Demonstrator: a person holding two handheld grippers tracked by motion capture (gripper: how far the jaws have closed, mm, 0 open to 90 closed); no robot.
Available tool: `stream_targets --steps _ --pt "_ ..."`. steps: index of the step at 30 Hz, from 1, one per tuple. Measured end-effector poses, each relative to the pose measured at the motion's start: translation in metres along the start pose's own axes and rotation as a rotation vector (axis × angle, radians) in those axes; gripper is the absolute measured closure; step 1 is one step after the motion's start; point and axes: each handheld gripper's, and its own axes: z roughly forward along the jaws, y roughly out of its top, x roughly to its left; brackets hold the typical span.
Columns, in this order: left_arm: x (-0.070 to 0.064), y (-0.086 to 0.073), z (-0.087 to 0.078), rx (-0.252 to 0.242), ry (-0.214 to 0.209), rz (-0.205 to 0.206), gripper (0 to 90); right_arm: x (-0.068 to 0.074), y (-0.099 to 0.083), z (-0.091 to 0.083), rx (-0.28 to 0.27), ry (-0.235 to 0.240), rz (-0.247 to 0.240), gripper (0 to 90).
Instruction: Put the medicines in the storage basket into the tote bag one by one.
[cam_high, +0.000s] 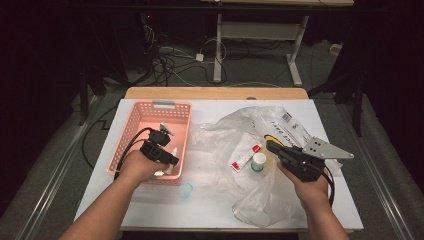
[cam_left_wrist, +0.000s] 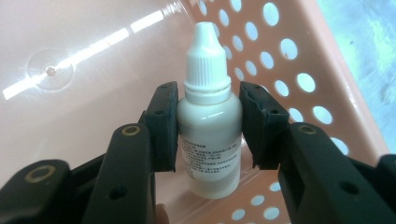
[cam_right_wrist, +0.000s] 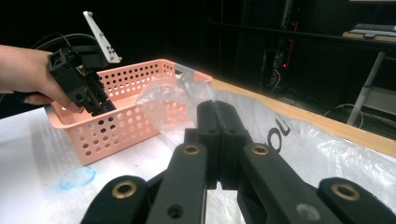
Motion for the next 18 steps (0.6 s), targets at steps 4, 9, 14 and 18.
stream_targets --steps 4,9,14,18 --pt "0.0 -0.008 -0.004 -0.045 0.008 -0.009 58.1 0.0 0.0 -0.001 -0.002 -0.003 -0.001 90.0" --pt "0.0 -0.019 -0.01 -0.095 0.0 0.018 58.1 0.0 0.0 -0.001 -0.001 -0.002 0.0 90.0" --pt "-0.001 -0.029 -0.014 -0.163 -0.004 0.017 58.1 0.0 -0.001 0.0 -0.003 -0.002 -0.003 90.0" --pt "-0.004 -0.037 -0.018 -0.23 0.013 0.045 58.1 0.0 -0.002 0.0 0.003 -0.003 0.005 90.0"
